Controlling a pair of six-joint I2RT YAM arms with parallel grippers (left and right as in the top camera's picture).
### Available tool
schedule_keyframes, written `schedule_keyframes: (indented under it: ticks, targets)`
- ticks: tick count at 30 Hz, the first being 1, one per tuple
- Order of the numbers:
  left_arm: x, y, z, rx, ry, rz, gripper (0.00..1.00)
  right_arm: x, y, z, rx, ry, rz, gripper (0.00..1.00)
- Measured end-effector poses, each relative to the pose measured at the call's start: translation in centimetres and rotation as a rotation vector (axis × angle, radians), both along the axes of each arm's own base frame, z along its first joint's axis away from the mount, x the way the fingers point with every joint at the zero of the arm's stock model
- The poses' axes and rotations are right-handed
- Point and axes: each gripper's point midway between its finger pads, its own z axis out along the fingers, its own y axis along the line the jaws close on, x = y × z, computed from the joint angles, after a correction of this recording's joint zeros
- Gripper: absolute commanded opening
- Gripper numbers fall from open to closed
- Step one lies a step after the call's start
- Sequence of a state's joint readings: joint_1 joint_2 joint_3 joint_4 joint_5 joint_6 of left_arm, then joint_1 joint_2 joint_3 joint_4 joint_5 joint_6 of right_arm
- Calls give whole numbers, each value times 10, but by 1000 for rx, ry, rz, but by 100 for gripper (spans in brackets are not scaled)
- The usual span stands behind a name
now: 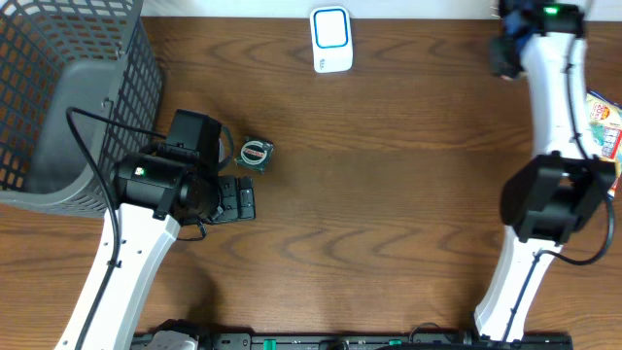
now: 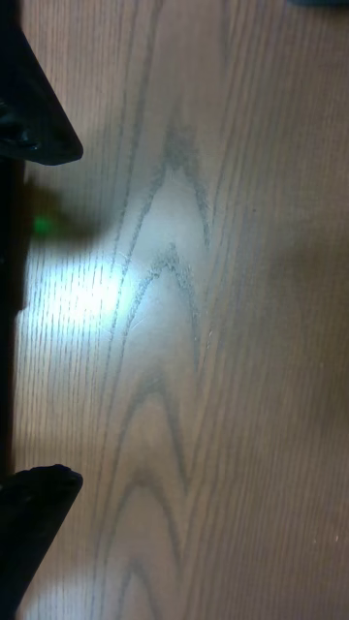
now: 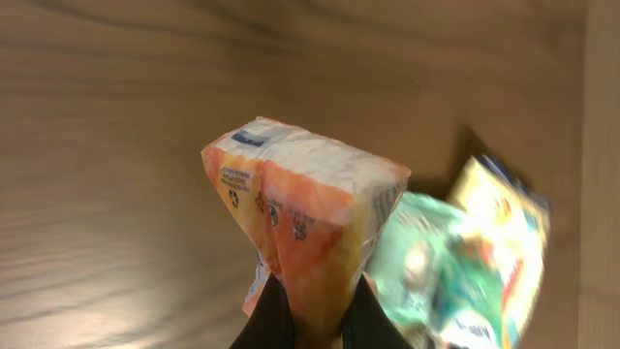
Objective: Scan the item barcode
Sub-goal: 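Carry the orange pack right and drop it on the packets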
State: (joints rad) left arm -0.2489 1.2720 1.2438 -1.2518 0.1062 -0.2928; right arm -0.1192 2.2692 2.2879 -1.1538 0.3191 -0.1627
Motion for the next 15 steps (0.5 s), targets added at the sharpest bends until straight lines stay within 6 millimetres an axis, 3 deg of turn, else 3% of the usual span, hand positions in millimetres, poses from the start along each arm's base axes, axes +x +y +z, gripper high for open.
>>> schedule_keyframes:
  ticks: [5,10,15]
  targets:
    - [0,0,0,0,0,0,98,-23,-65,-9,24,2,-179,1]
    - [0,0,0,0,0,0,98,-44,-119,-20,31,-3,-306,2]
    - [0,0,0,0,0,0,97,-59,-168,-18,18,-55,-407,1]
